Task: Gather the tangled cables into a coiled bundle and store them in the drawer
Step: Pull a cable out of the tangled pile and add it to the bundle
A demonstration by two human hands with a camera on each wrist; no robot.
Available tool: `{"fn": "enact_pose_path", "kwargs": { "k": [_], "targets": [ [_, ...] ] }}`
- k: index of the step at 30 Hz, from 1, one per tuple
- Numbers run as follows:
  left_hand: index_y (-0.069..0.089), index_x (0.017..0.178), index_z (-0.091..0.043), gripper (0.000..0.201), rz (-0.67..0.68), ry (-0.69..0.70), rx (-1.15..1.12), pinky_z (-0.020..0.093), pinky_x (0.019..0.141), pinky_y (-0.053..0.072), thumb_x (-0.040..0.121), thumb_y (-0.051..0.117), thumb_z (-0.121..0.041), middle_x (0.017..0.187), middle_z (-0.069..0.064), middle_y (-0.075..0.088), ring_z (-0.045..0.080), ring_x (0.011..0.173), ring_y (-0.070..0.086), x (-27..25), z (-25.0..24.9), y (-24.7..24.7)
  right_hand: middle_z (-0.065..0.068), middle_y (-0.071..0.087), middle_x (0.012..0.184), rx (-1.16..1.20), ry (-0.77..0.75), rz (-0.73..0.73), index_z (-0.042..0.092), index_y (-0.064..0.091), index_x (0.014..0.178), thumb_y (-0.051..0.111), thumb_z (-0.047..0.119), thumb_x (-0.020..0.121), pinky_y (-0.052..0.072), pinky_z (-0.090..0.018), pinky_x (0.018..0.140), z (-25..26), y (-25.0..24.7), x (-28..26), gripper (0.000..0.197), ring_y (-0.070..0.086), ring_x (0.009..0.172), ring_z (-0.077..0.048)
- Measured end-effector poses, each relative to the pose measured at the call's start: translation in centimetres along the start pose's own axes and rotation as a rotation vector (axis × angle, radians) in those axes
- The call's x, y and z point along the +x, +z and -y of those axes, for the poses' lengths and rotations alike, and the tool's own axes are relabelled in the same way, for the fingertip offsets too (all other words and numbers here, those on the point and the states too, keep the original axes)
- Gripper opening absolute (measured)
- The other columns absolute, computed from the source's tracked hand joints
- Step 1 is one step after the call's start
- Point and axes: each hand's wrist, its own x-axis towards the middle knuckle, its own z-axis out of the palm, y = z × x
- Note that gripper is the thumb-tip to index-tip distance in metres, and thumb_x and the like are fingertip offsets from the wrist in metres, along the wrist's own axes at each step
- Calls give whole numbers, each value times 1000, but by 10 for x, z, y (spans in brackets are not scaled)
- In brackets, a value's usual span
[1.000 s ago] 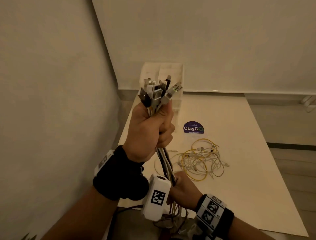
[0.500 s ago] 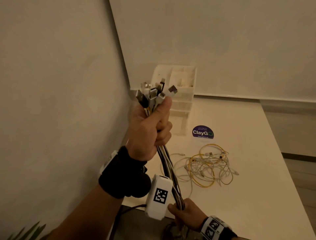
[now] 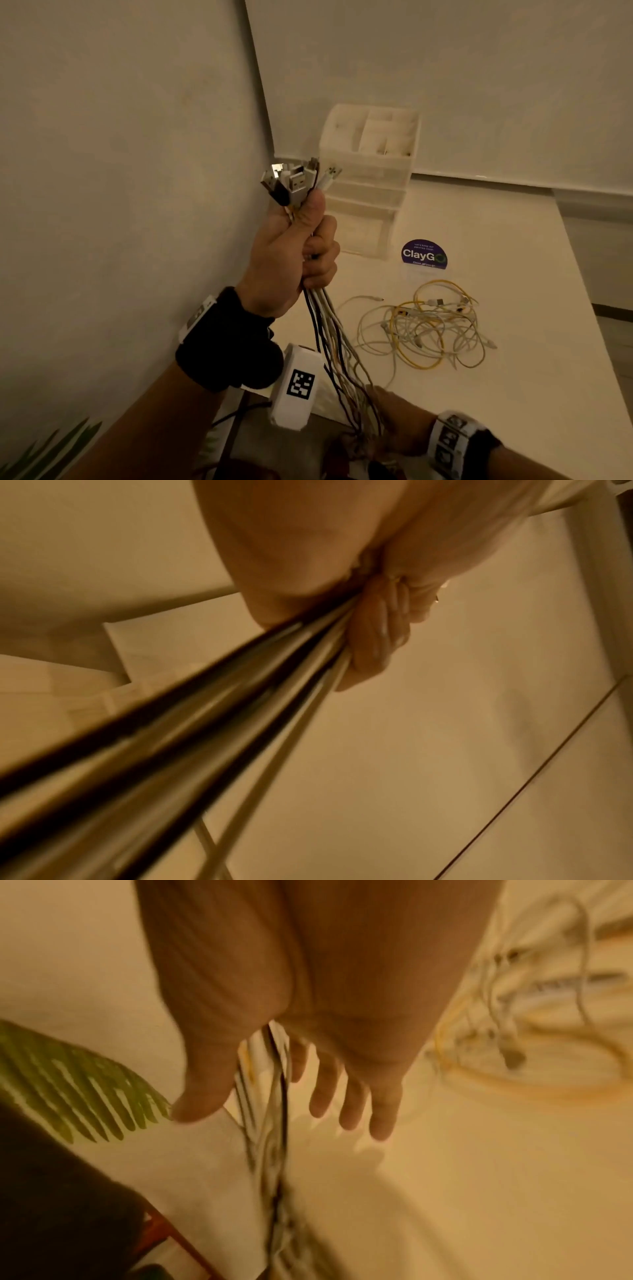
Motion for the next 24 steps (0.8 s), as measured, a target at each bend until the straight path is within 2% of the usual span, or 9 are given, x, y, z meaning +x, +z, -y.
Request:
{"fn": "enact_pose_path", "kwargs": {
  "k": [2, 3, 5, 7, 9, 15, 17, 20, 24],
  "targets": [
    [28, 65, -15, 38, -5, -15, -13, 19, 39, 15, 96, 40, -33, 53, -1, 23, 8, 36, 18, 2, 3, -8, -6, 38, 145, -159, 60, 141, 18, 24, 149, 69, 27, 85, 36, -37, 108, 0, -34, 1, 78, 42, 130, -26],
    [30, 65, -15, 37, -9, -22, -20, 19, 39, 14, 95, 40, -33, 53, -2, 24, 8, 36, 19, 3, 5, -11, -5, 45, 141, -190, 88, 152, 19, 33, 146, 61, 13, 89, 42, -33, 102, 2, -50, 7, 64, 48, 125, -25],
    [31, 64, -15, 37, -19, -39, -24, 19, 39, 13, 95, 40, -33, 53, -2, 25, 8, 36, 19, 6, 7, -15, -1, 61, 126, -229, 96, -13, 21, 52, 130, 45, 2, 90, 46, -28, 90, 8, -82, 26, 45, 57, 114, -21],
    [29, 63, -16, 39, -36, -45, -17, 18, 38, 13, 96, 40, -33, 53, -2, 23, 8, 36, 18, 10, 9, -19, -4, 66, 118, -239, 119, -275, 23, 59, 121, 44, 8, 92, 49, -32, 91, 8, -107, 58, 35, 61, 107, -23],
    [26, 63, -16, 40, -60, -45, -12, 17, 38, 15, 97, 39, -32, 53, -1, 21, 7, 36, 17, 14, 11, -24, -9, 64, 118, -175, 178, -419, 24, 58, 121, 45, 15, 95, 52, -38, 89, 8, -122, 90, 31, 62, 102, -27],
    [30, 66, -15, 36, -163, -54, -70, 15, 37, 15, 97, 39, -32, 54, -1, 20, 6, 34, 19, 24, 14, -41, -19, 51, 127, -94, 425, -404, 11, 47, 126, 42, 36, 100, 46, -41, 90, 4, -120, 145, 37, 56, 111, -39],
    [31, 64, -16, 38, -201, -56, -66, 14, 37, 15, 96, 40, -32, 53, -2, 22, 6, 34, 19, 25, 15, -47, -20, 50, 131, -15, 494, -437, 9, 49, 128, 41, 42, 100, 44, -42, 95, 2, -118, 156, 45, 52, 118, -39],
    [30, 62, -17, 39, -232, -58, -54, 14, 37, 16, 97, 41, -32, 53, -2, 20, 6, 34, 20, 27, 16, -52, -18, 55, 127, 50, 544, -504, 8, 57, 122, 44, 51, 96, 45, -40, 94, 2, -119, 167, 52, 56, 114, -37],
    [28, 62, -18, 39, -263, -60, -47, 14, 37, 17, 95, 42, -32, 52, -2, 20, 6, 34, 20, 29, 17, -56, -17, 51, 127, 44, 553, -503, 8, 52, 122, 46, 44, 95, 45, -40, 91, 3, -119, 171, 45, 54, 114, -37]
  ]
}}
